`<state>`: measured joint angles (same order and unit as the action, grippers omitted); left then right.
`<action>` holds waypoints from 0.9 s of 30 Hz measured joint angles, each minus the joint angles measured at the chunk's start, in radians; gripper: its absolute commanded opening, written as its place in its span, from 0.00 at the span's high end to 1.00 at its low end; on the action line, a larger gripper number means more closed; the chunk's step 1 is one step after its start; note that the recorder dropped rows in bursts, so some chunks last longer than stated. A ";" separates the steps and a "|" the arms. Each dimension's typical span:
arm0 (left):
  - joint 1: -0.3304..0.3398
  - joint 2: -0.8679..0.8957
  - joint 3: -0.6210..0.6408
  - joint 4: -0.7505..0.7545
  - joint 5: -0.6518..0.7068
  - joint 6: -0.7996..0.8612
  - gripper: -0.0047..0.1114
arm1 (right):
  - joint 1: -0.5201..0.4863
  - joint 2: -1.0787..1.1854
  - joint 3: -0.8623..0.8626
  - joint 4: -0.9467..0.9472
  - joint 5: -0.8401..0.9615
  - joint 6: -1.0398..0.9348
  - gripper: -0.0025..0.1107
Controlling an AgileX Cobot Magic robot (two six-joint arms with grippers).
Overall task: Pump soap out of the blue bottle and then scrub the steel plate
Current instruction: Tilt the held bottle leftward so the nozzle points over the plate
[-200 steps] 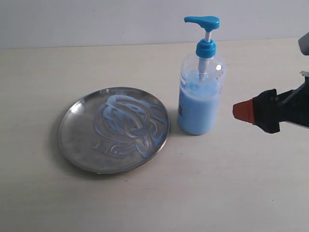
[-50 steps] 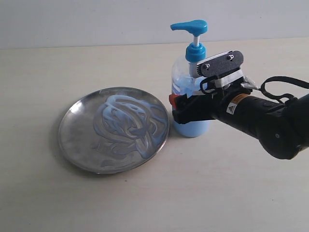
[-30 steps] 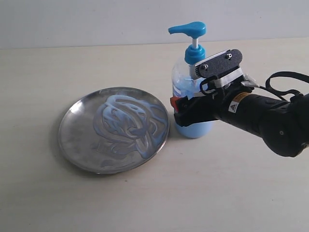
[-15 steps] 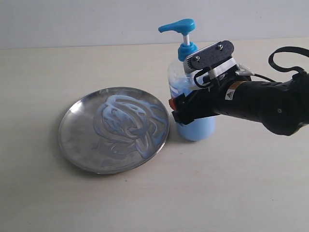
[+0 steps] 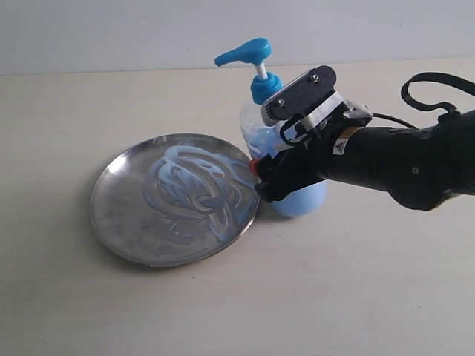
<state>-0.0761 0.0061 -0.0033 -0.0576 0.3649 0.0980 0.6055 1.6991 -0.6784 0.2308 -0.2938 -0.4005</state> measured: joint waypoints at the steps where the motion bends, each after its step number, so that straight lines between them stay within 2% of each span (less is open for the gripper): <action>1: 0.000 0.000 0.000 0.000 0.000 0.000 0.96 | 0.006 0.000 0.000 0.040 -0.002 -0.041 0.98; 7: 0.000 0.000 0.000 0.000 0.000 0.000 0.96 | 0.013 -0.001 -0.004 0.185 -0.008 -0.176 0.98; 19: 0.000 0.000 0.000 0.000 0.000 0.000 0.96 | 0.014 -0.001 -0.004 0.191 -0.008 -0.194 0.98; 27: 0.000 0.000 0.000 0.000 0.000 0.000 0.96 | 0.056 -0.001 -0.004 0.175 -0.013 -0.224 0.98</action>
<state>-0.0761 0.0061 -0.0033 -0.0576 0.3649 0.0980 0.6619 1.6983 -0.6823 0.4058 -0.3066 -0.6250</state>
